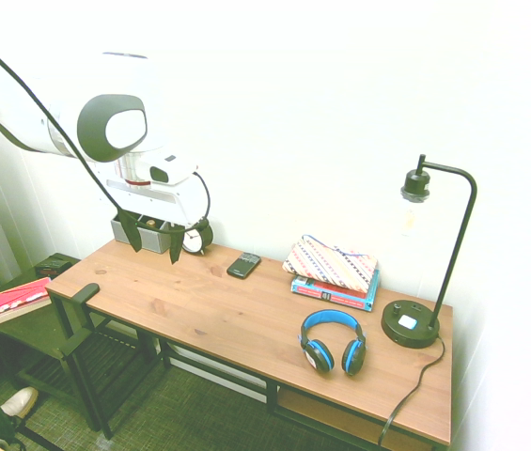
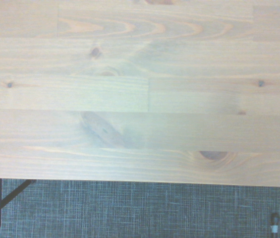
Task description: Hang the headphone
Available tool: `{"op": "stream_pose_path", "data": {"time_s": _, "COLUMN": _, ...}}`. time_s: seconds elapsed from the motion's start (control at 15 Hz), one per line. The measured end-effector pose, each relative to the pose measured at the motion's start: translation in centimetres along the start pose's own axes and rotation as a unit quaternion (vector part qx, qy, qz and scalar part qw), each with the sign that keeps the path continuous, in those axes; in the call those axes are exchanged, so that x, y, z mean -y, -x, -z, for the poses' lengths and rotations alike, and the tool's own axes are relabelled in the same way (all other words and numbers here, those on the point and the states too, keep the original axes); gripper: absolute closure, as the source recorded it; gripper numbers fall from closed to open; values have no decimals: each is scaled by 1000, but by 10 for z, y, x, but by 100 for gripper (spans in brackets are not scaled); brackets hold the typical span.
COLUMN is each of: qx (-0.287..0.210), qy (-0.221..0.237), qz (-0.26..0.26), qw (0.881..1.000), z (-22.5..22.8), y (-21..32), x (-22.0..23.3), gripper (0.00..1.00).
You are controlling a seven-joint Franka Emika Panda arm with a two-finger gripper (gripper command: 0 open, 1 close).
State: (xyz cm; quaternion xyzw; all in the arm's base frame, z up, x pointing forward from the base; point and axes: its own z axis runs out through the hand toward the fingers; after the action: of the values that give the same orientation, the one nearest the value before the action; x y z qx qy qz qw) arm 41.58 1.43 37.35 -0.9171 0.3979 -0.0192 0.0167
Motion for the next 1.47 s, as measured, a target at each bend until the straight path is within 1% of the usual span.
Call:
{"op": "stream_pose_path", "data": {"time_s": 0.13, "qx": -2, "qy": 1, "qz": -7, "qw": 1000, "z": -1, "y": 0, "x": 1, "gripper": 0}}
{"op": "stream_pose_path", "data": {"time_s": 0.2, "qx": -13, "qy": -4, "qz": -24, "qw": 1000, "z": -1, "y": -5, "x": 4, "gripper": 0}}
{"op": "stream_pose_path", "data": {"time_s": 0.27, "qx": -26, "qy": -6, "qz": -50, "qw": 998, "z": -1, "y": -17, "x": 6, "gripper": 0}}
{"op": "stream_pose_path", "data": {"time_s": 0.4, "qx": -38, "qy": -8, "qz": -118, "qw": 992, "z": -13, "y": -67, "x": -2, "gripper": 0}}
{"op": "stream_pose_path", "data": {"time_s": 0.47, "qx": -41, "qy": -8, "qz": -151, "qw": 988, "z": -22, "y": -96, "x": -13, "gripper": 0}}
{"op": "stream_pose_path", "data": {"time_s": 0.6, "qx": -41, "qy": -3, "qz": -221, "qw": 974, "z": -34, "y": -145, "x": -37, "gripper": 0}}
{"op": "stream_pose_path", "data": {"time_s": 0.73, "qx": -35, "qy": 1, "qz": -286, "qw": 958, "z": -48, "y": -179, "x": -58, "gripper": 0}}
{"op": "stream_pose_path", "data": {"time_s": 0.87, "qx": -31, "qy": 2, "qz": -326, "qw": 945, "z": -73, "y": -204, "x": -82, "gripper": 0}}
{"op": "stream_pose_path", "data": {"time_s": 0.93, "qx": -30, "qy": 2, "qz": -340, "qw": 940, "z": -88, "y": -214, "x": -93, "gripper": 0}}
{"op": "stream_pose_path", "data": {"time_s": 1.07, "qx": -27, "qy": -7, "qz": -347, "qw": 938, "z": -113, "y": -230, "x": -109, "gripper": 0}}
{"op": "stream_pose_path", "data": {"time_s": 1.33, "qx": -24, "qy": -14, "qz": -324, "qw": 946, "z": -146, "y": -254, "x": -121, "gripper": 0}}
{"op": "stream_pose_path", "data": {"time_s": 1.4, "qx": -25, "qy": -15, "qz": -320, "qw": 947, "z": -151, "y": -263, "x": -122, "gripper": 100}}
{"op": "stream_pose_path", "data": {"time_s": 1.47, "qx": -26, "qy": -13, "qz": -316, "qw": 948, "z": -157, "y": -270, "x": -122, "gripper": 100}}
